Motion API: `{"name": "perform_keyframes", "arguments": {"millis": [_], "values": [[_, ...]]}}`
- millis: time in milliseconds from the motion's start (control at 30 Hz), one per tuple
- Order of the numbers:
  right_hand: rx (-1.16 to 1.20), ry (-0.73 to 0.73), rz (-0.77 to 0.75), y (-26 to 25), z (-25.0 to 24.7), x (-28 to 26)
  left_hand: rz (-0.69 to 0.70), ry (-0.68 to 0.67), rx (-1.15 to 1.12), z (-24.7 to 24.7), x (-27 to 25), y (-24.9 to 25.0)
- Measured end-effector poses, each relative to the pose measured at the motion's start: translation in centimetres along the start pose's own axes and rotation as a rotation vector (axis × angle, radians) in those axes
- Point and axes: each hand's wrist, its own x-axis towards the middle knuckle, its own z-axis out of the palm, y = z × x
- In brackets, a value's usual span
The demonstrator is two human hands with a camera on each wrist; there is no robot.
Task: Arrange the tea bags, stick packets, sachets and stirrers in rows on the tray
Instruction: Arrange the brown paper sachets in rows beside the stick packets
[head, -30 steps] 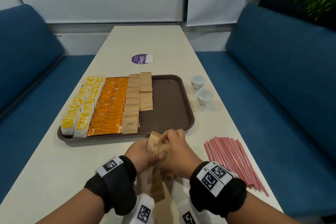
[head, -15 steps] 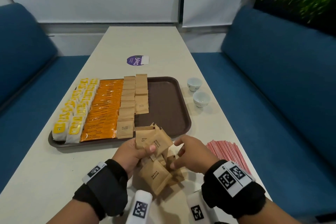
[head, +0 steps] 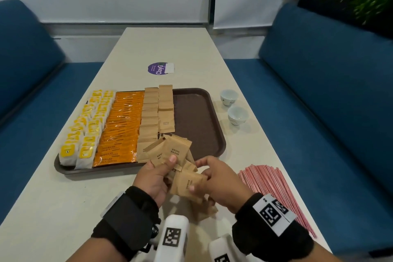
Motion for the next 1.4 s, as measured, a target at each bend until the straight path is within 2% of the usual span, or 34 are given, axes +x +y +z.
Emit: {"name": "perform_keyframes", "arguments": {"millis": [100, 267, 533, 600, 733, 833, 967, 1133, 1233, 1400], "values": [[-0.222, 0.074, -0.073, -0.4, -1.5, 0.5, 0.027, 0.028, -0.020, -0.6, 0.1, 0.8], [-0.662, -0.121, 0.048, 0.6, -1.5, 0.5, 0.023, 0.012, -0.031, -1.8, 0.0, 1.6], [-0.940, -0.112, -0.018, 0.5, -0.1, 0.5, -0.008, -0.004, 0.047, -2.1, -0.5, 1.3], [-0.879, -0.097, -0.062, 0.3, -0.5, 0.5, 0.009, 0.016, 0.095, -2.5, -0.6, 1.4], [-0.355, -0.133, -0.059, -2.1, -2.0, -0.1, 0.092, 0.100, 0.222, -3.3, -0.2, 1.4], [-0.182, -0.049, -0.114, -4.5, -2.3, 0.4, 0.118, 0.064, 0.232, -3.4, -0.1, 1.4], [-0.182, -0.084, -0.063, -5.8, -1.6, 2.2, 0.096, -0.037, 0.351, -2.5, -0.7, 1.6], [-0.076, -0.290, 0.078, -6.4, -0.8, 3.6, 0.010, 0.023, 0.324, -2.9, -0.8, 2.0], [-0.147, -0.394, 0.088, -7.0, -0.5, 4.1, 0.025, 0.010, 0.312, -3.2, -1.1, 2.3], [-0.195, -0.344, 0.040, -8.3, -0.7, 5.8, 0.014, 0.049, 0.282, -4.5, -0.2, 2.3]]}}
